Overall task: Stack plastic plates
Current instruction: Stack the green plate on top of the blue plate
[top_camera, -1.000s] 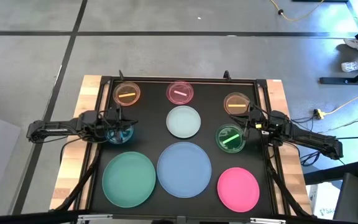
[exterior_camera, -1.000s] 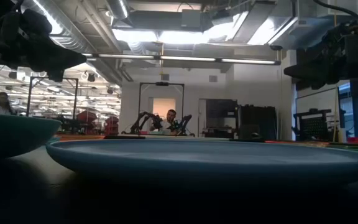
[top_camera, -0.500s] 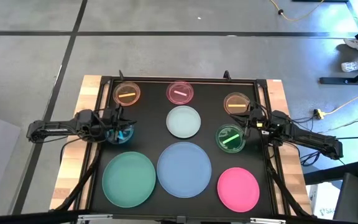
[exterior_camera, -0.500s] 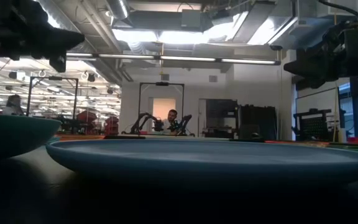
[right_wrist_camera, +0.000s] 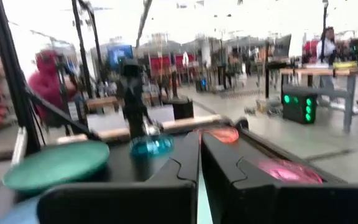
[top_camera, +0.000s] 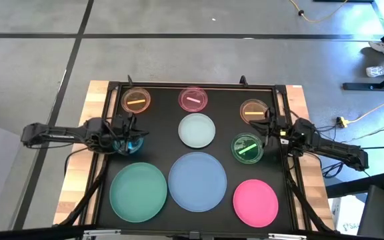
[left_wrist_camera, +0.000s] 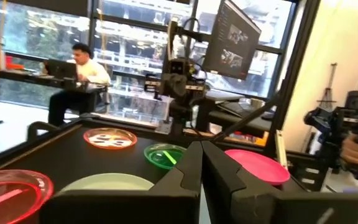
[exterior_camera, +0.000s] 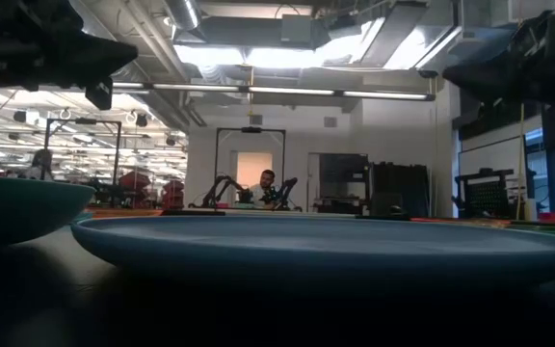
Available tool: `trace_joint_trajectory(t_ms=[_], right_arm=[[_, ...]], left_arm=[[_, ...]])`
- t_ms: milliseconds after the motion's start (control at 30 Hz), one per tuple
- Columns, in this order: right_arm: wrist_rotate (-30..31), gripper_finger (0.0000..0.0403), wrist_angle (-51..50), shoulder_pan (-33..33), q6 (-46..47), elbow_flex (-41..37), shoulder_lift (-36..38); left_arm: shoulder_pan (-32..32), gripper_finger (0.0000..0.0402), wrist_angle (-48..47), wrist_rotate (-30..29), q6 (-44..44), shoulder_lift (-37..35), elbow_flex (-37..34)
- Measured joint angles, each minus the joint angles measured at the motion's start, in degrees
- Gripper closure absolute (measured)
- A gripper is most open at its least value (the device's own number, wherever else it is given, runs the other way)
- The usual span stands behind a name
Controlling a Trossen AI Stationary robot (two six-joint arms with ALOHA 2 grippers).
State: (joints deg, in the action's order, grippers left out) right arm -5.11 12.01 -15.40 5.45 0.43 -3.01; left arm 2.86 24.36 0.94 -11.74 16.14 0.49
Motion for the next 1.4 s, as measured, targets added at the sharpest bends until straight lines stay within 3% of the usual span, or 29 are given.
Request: trace_joint_trajectory(t_ms=[167, 533, 1033, 1267, 1400], right_arm=[[-1.52, 0.0388, -2.98, 0.0, -2.77, 0.0, 0.0], [-1.56, 0.0388, 2.15, 0.0, -6.63, 0.06, 0.15], [-1.39, 0.0388, 7.96, 0.0, -8.98, 0.11, 0.15], [-1.52, 0.0388, 5.81, 0.0, -8.87, 0.11, 0.13], [-2.75, 0.0388, 8.08, 0.02, -8.12, 0.11, 0.13]], left_arm=[[-3.41, 0.0401, 5.99, -2.67, -0.19, 7.5, 0.0], [-11.13, 0.0401, 13.16, -7.39, -4.2, 20.01, 1.33], [-17.56, 0.0401, 5.44, -7.73, -0.41, 40.7, 18.06], [-16.69, 0.0401, 5.46, -13.95, -0.2, 45.78, 23.53], [-17.07, 0.0379, 4.57, -11.33, 1.26, 47.67, 26.77]])
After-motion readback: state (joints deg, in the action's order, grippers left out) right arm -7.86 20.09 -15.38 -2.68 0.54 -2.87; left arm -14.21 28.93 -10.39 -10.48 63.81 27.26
